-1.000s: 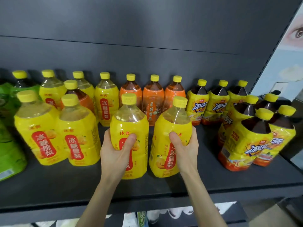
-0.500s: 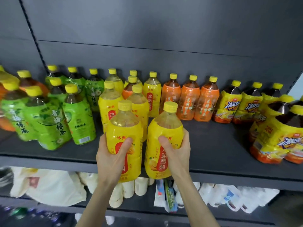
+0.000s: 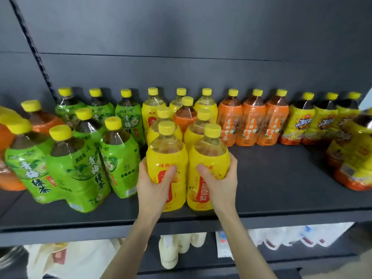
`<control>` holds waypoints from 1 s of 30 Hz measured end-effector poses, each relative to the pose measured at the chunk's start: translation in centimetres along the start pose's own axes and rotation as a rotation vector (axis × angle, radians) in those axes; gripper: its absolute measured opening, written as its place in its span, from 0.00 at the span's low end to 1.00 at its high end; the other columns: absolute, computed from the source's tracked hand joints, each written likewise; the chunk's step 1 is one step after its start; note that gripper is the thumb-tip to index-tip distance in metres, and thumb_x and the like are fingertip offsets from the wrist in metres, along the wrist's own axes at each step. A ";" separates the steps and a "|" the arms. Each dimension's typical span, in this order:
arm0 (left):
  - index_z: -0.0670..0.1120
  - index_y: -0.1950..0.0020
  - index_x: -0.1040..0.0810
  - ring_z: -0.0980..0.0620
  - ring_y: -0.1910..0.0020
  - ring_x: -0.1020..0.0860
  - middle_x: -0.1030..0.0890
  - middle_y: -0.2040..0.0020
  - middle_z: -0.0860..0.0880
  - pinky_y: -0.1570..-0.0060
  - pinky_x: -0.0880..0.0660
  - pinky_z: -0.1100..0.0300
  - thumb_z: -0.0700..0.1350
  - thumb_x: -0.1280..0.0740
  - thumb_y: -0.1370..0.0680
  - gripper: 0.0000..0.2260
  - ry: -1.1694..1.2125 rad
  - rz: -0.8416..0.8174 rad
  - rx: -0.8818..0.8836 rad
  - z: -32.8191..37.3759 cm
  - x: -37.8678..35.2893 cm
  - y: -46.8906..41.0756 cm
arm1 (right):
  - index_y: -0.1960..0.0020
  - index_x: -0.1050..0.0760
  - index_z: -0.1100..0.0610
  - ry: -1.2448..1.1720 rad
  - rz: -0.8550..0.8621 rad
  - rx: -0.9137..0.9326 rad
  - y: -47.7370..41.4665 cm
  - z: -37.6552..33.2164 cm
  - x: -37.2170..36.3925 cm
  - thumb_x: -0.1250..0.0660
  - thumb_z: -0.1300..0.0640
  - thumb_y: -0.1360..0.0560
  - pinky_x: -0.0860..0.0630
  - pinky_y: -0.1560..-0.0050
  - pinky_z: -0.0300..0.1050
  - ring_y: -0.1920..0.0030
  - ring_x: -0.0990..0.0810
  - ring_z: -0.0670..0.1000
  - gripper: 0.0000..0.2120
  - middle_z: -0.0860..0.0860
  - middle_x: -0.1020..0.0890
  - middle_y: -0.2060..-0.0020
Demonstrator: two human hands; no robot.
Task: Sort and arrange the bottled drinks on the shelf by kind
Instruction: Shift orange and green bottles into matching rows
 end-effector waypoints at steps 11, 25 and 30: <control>0.49 0.33 0.34 0.53 0.41 0.23 0.24 0.39 0.48 0.45 0.22 0.51 0.69 0.27 0.40 0.42 0.063 -0.024 0.002 -0.5 -1.8 -0.9 | 0.37 0.35 0.38 0.139 0.128 0.045 -1.3 0.4 -0.3 0.25 0.37 0.44 0.23 0.41 0.51 0.40 0.23 0.47 0.38 0.46 0.24 0.40; 0.49 0.26 0.41 0.52 0.32 0.29 0.30 0.31 0.49 0.36 0.28 0.49 0.61 0.29 0.32 0.40 -0.018 -0.112 -0.082 0.8 -1.4 -0.4 | 0.25 0.46 0.43 0.307 0.079 0.060 -0.6 -1.6 0.2 0.27 0.35 0.37 0.30 0.32 0.54 0.30 0.32 0.46 0.47 0.44 0.33 0.29; 0.49 0.31 0.34 0.63 0.35 0.31 0.28 0.35 0.55 0.39 0.37 0.75 0.61 0.34 0.27 0.29 -0.085 -0.008 -0.350 5.8 -1.3 -3.0 | 0.36 0.27 0.53 0.391 0.135 0.292 -1.2 -5.2 0.5 0.29 0.43 0.29 0.29 0.34 0.52 0.33 0.30 0.47 0.25 0.49 0.27 0.36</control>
Point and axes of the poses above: each hand's wrist, its own y-axis away from the middle knuckle, its own x-axis out of the back of the hand, z = x × y, the point moved 2 cm from there along -y, towards the middle knuckle
